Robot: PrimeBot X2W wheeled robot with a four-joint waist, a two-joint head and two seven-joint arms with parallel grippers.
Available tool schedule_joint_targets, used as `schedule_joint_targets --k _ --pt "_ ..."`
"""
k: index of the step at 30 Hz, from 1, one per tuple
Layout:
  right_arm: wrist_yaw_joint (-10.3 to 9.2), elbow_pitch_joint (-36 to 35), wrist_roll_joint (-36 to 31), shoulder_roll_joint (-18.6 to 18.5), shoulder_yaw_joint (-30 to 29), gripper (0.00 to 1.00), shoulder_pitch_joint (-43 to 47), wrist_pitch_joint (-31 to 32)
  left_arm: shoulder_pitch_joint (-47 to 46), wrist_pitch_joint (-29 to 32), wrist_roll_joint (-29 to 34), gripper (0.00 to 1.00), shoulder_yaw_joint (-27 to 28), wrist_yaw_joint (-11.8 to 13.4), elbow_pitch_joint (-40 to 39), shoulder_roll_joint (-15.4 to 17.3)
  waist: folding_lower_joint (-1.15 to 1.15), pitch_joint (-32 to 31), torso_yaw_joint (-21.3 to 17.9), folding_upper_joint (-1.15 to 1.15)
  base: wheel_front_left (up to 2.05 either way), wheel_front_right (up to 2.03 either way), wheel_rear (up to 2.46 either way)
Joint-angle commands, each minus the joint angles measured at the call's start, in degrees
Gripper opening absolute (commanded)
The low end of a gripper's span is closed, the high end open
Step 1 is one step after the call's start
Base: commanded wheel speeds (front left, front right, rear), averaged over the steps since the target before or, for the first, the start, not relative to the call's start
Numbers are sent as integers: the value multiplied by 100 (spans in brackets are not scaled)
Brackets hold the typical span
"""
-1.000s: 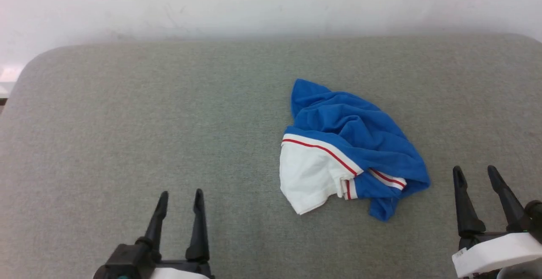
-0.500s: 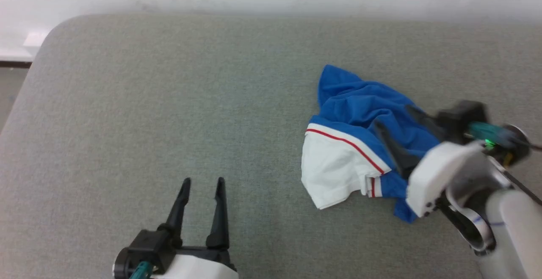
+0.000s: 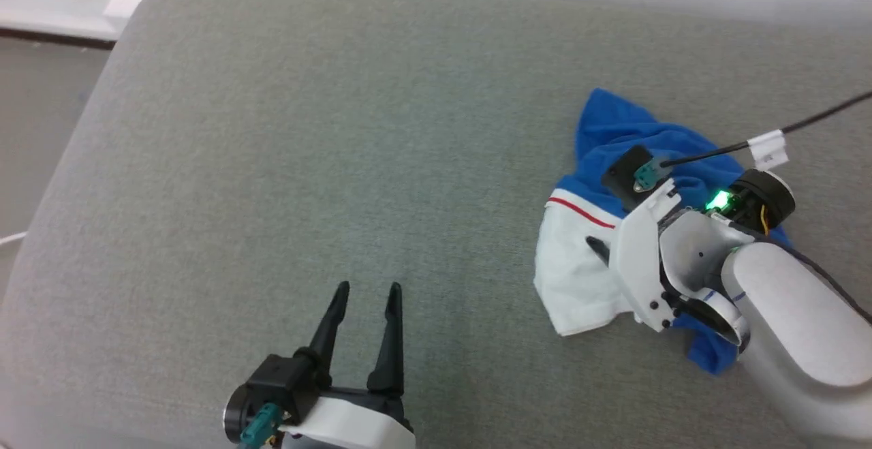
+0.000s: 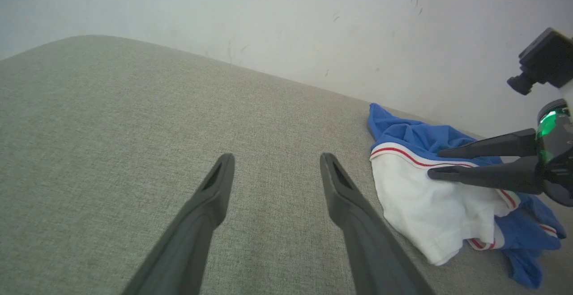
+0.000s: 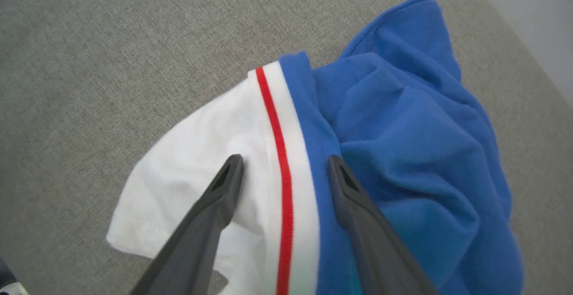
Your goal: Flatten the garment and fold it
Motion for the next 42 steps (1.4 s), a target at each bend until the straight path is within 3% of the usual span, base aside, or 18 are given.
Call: schedule_joint_targets --k 1,6,7,8,9,15,20,23,28,34,38,42 --pt "-12 116 -11 -50 100 100 -143 46 -119 -28 55 100 -1 -49 46 -32 -1 136 202 0 0 0 0" --pt "-12 504 65 -160 546 100 -298 292 -162 -28 38 100 -26 -108 152 -86 -1 225 358 0 0 0 0" --pt "-12 538 122 -181 649 64 -308 304 -172 -28 31 100 -32 -116 168 -92 -1 234 377 0 0 0 0" --pt "-12 568 179 -195 712 43 -315 287 -179 -28 25 100 -37 -119 179 -96 -1 239 389 0 0 0 0" --pt "-12 591 226 -210 778 0 -318 269 -188 -28 20 100 -43 -121 190 -100 -1 239 397 0 0 0 0" --pt "-12 480 611 -195 769 0 -455 -237 -166 -28 -19 100 37 -98 262 -110 -1 72 261 0 0 0 0" --pt "-12 469 864 1 -47 0 -591 -853 -41 -28 7 100 167 -90 297 -111 -1 -262 -55 0 0 0 0" --pt "-12 474 854 -21 -668 0 -639 -1088 75 -28 24 100 264 -101 296 -109 -1 -477 -297 0 0 0 0" --pt "-12 389 680 -396 -1926 0 -370 -1264 266 -28 53 100 374 -125 294 -39 -1 -700 -654 0 0 0 0" --pt "-12 278 63 -939 -3909 0 967 -1214 345 -28 74 100 369 -136 251 5 -1 -674 -883 0 0 0 0" --pt "-12 268 -205 -605 -5133 0 2071 -1205 335 9 77 100 323 -146 242 25 -1 -592 -952 0 0 0 0" --pt "-12 359 -426 -57 -5689 0 2691 -1237 306 71 77 100 306 -150 231 73 -1 -563 -997 0 0 0 0"
